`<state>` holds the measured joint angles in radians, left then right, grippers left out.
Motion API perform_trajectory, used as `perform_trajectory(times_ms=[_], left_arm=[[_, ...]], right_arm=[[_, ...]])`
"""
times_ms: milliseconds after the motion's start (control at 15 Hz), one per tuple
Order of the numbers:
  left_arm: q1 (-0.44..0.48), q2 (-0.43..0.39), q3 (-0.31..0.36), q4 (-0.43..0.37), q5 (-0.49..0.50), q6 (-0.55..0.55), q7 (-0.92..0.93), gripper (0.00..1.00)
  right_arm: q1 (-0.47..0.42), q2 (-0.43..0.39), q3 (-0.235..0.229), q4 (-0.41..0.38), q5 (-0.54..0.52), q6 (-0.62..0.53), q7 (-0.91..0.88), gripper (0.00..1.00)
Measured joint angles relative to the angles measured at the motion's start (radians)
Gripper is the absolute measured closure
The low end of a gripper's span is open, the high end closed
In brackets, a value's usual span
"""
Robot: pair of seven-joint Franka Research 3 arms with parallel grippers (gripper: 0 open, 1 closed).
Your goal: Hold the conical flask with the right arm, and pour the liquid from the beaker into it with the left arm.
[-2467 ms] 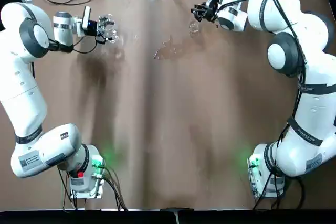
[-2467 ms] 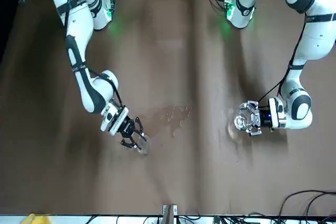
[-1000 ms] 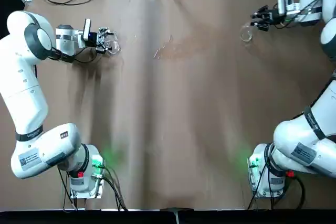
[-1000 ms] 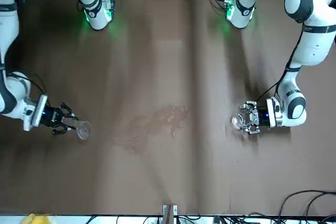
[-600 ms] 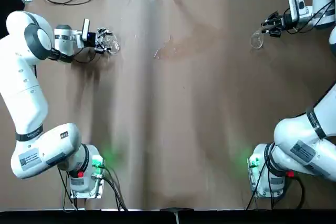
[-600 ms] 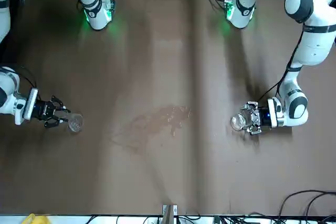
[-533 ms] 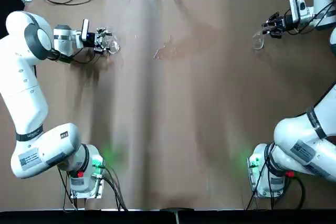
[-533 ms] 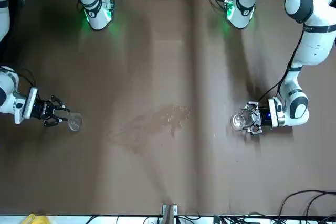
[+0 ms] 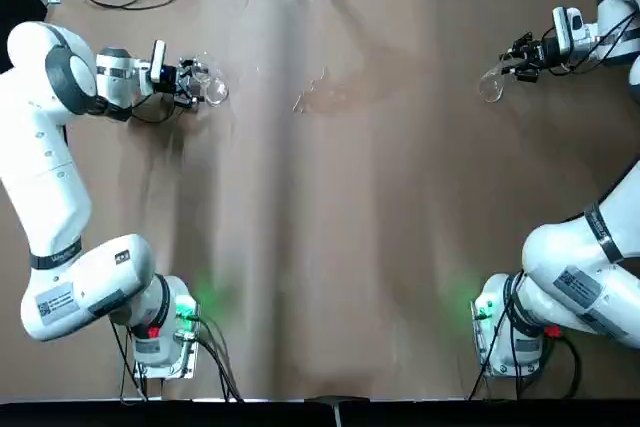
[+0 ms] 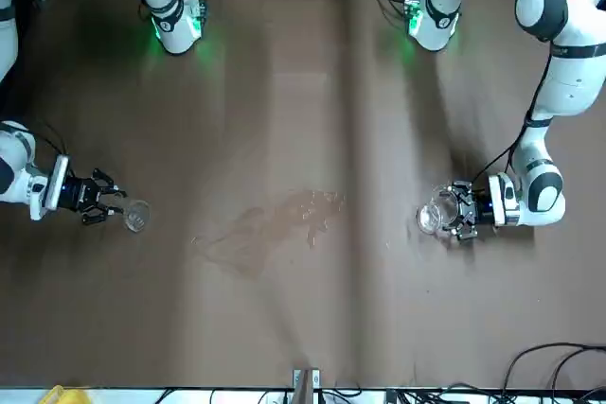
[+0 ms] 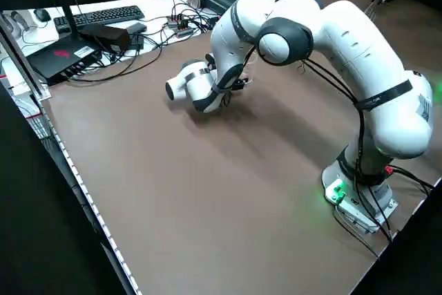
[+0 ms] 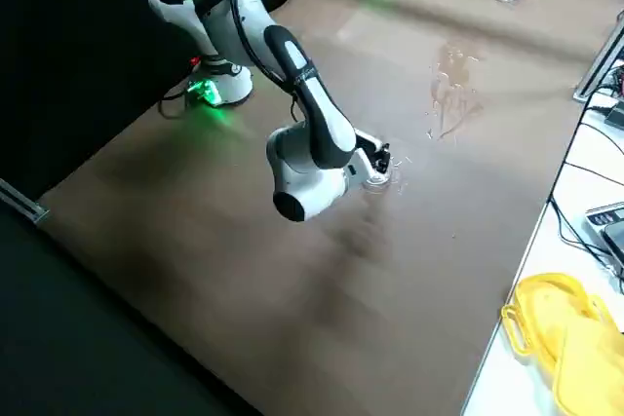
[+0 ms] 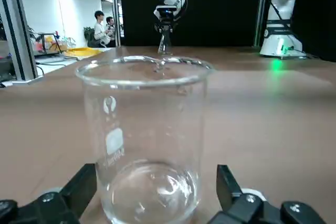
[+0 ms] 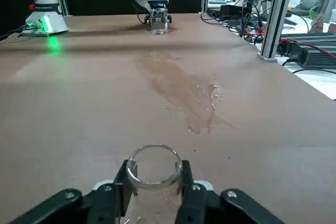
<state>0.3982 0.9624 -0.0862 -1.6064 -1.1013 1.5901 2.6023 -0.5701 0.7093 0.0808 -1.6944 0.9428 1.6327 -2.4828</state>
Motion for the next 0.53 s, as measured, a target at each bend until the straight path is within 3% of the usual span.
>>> perform_trajectory(times_ms=[67, 333, 467, 533], left_arm=[[0.012, -0.002, 0.0, 0.001, 0.018, 0.0, 0.0, 0.0], [0.056, -0.056, 0.003, 0.029, 0.072, -0.001, -0.021, 0.0], [0.06, -0.114, 0.005, 0.055, 0.127, -0.002, -0.113, 0.0], [0.055, -0.148, 0.004, 0.068, 0.152, -0.002, -0.182, 0.0]], right_arm=[[0.0, 0.001, 0.0, 0.0, -0.003, 0.002, 0.0, 0.59], [-0.004, 0.006, -0.002, 0.002, -0.005, 0.009, 0.004, 0.25], [-0.02, 0.006, -0.002, 0.015, -0.005, 0.009, 0.01, 0.07], [-0.031, 0.006, -0.002, 0.024, -0.005, 0.007, 0.023, 0.03]])
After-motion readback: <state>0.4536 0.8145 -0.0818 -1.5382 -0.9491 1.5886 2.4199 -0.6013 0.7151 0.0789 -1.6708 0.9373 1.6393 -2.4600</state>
